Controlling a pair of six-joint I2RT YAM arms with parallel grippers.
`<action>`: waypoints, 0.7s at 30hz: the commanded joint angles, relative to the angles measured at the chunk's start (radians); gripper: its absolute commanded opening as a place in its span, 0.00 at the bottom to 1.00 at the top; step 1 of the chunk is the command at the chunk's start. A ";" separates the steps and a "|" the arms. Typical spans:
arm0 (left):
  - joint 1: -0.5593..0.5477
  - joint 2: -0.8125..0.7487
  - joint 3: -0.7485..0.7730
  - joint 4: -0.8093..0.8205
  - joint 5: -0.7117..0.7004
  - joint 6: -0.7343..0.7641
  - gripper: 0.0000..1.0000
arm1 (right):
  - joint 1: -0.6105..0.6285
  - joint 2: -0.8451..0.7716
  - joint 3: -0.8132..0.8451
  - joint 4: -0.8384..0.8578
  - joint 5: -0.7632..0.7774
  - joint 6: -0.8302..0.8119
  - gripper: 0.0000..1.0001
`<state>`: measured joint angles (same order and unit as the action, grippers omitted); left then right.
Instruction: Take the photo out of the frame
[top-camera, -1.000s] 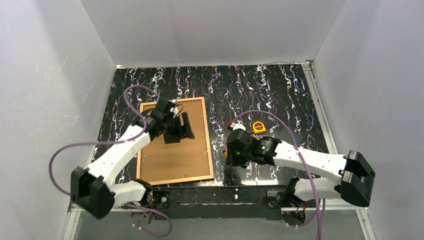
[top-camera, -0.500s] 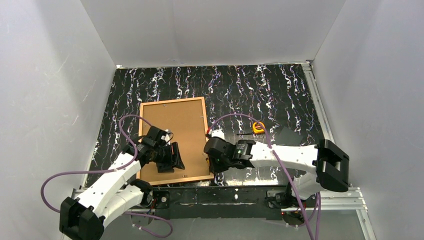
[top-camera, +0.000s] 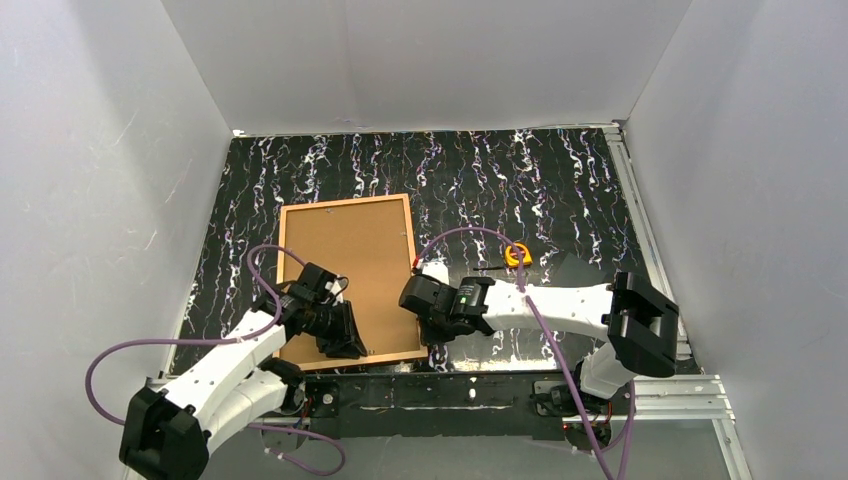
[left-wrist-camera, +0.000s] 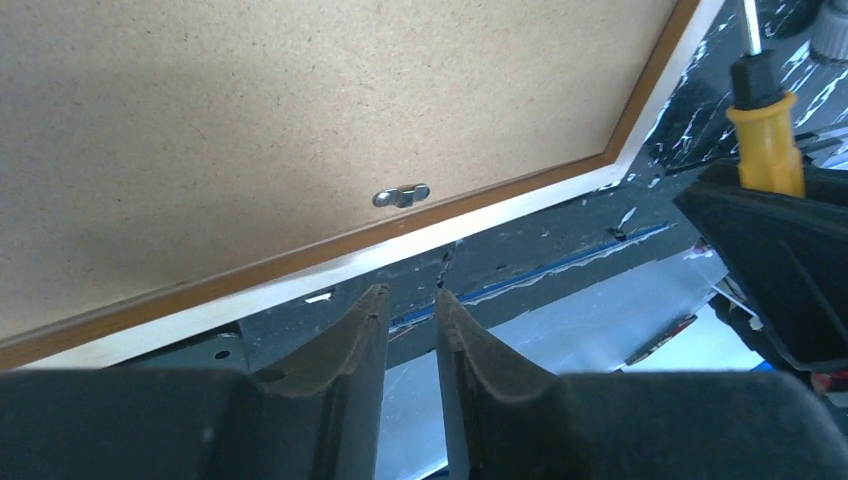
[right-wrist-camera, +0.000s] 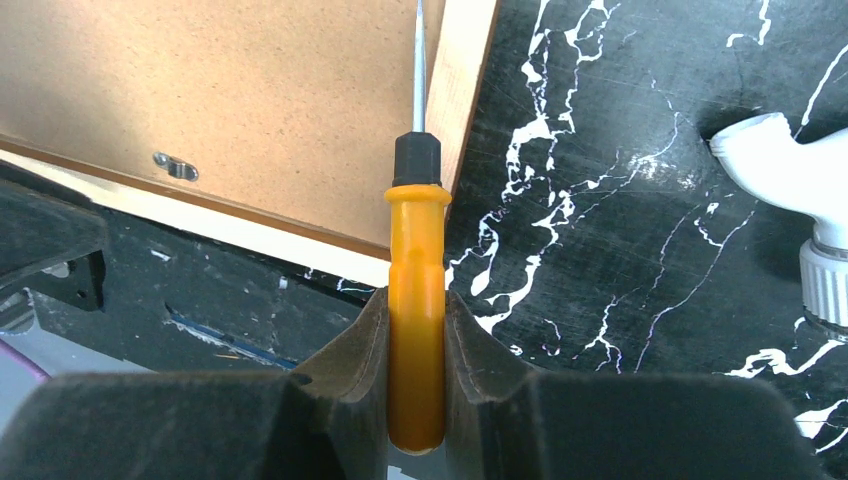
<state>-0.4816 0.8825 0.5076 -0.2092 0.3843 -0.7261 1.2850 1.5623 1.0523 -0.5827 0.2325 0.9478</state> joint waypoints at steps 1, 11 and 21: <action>0.003 0.012 -0.048 -0.042 0.052 -0.002 0.21 | 0.002 0.016 0.055 -0.028 0.026 0.025 0.01; 0.003 0.043 -0.096 -0.043 -0.025 0.002 0.01 | 0.002 0.051 0.086 -0.077 0.033 0.039 0.01; 0.003 -0.004 -0.141 -0.114 -0.121 -0.022 0.00 | -0.026 0.145 0.156 -0.078 0.099 -0.033 0.01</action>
<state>-0.4812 0.8749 0.4191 -0.1707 0.3473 -0.7448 1.2819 1.6699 1.1641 -0.6617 0.2756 0.9611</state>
